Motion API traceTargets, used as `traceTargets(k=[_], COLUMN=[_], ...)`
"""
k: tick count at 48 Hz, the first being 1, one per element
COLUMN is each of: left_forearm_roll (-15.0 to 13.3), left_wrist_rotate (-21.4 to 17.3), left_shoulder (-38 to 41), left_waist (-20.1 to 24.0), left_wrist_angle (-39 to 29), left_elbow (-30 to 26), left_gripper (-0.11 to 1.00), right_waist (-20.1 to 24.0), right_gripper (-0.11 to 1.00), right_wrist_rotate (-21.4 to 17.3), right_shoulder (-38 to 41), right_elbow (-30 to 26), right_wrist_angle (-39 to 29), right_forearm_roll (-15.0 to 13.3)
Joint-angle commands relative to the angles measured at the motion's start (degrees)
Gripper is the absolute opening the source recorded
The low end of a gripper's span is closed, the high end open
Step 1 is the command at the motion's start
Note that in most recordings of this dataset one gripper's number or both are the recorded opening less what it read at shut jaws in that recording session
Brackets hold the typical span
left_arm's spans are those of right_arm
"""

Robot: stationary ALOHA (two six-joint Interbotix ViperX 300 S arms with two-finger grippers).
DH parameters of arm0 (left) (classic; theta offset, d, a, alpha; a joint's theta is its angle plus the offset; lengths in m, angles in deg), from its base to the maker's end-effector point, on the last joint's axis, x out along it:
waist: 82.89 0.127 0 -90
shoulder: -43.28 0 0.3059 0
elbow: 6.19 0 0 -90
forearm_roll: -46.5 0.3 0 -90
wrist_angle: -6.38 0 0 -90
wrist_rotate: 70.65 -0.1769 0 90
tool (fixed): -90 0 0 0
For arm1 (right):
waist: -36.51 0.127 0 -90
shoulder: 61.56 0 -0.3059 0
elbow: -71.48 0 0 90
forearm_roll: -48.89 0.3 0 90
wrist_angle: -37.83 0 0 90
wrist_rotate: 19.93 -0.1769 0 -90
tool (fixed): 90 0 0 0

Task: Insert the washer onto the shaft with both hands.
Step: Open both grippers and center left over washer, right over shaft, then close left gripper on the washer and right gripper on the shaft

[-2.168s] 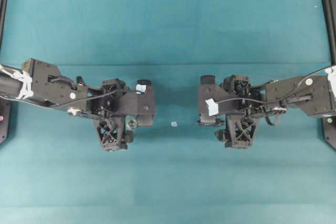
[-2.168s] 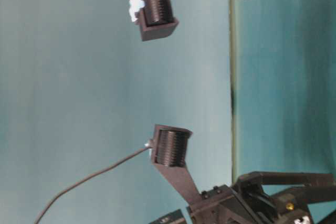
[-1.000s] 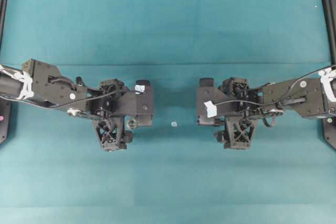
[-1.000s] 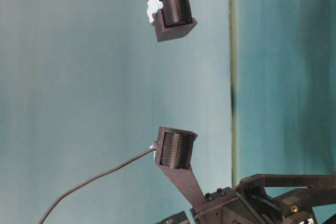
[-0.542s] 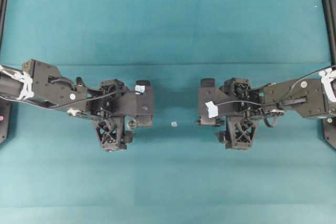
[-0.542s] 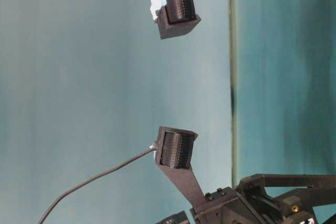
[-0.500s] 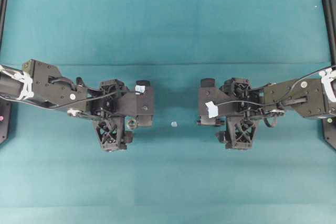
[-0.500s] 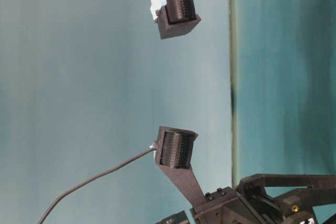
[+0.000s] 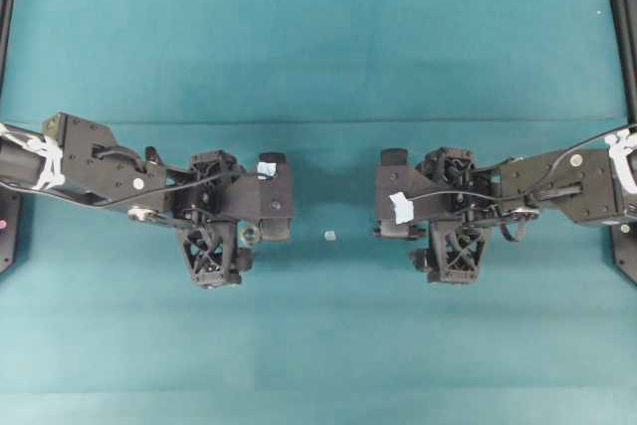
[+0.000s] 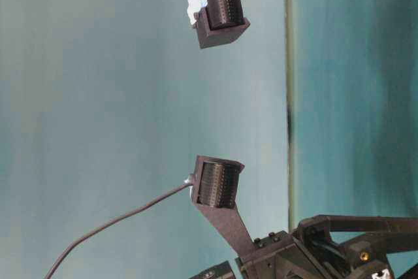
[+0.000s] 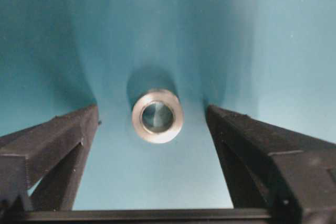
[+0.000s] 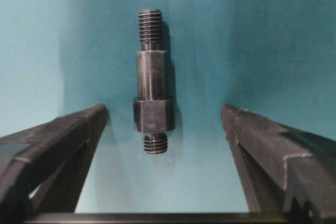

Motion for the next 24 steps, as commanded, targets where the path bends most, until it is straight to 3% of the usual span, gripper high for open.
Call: traceTargets(k=[1, 6, 16, 19, 24], left_forearm_roll=[0.09, 0.09, 0.09, 0.09, 0.09], left_wrist_rotate=[-0.18, -0.18, -0.35, -0.53, -0.79], left_shoulder=[-0.53, -0.62, -0.88, -0.88, -0.97], left_waist=[-0.26, -0.26, -0.62, -0.88, -1.05], left_wrist_angle=[0.53, 1.14, 2.11, 2.11, 2.11], left_elbow=[-0.88, -0.62, -0.18, -0.26, -0.35], left_gripper=[0.89, 0.79, 0.43, 0.36, 0.36], right_waist=[0.09, 0.18, 0.09, 0.18, 0.09], right_gripper=[0.62, 0.43, 0.09, 0.02, 0.01], right_wrist_rotate=[0.18, 0.18, 0.44, 0.35, 0.53], right_shoulder=[-0.26, -0.26, -0.35, -0.35, -0.35], right_elbow=[-0.35, -0.35, -0.18, -0.18, -0.18], right_wrist_angle=[0.26, 0.35, 0.35, 0.35, 0.35], right_forearm_roll=[0.18, 0.18, 0.26, 0.26, 0.26])
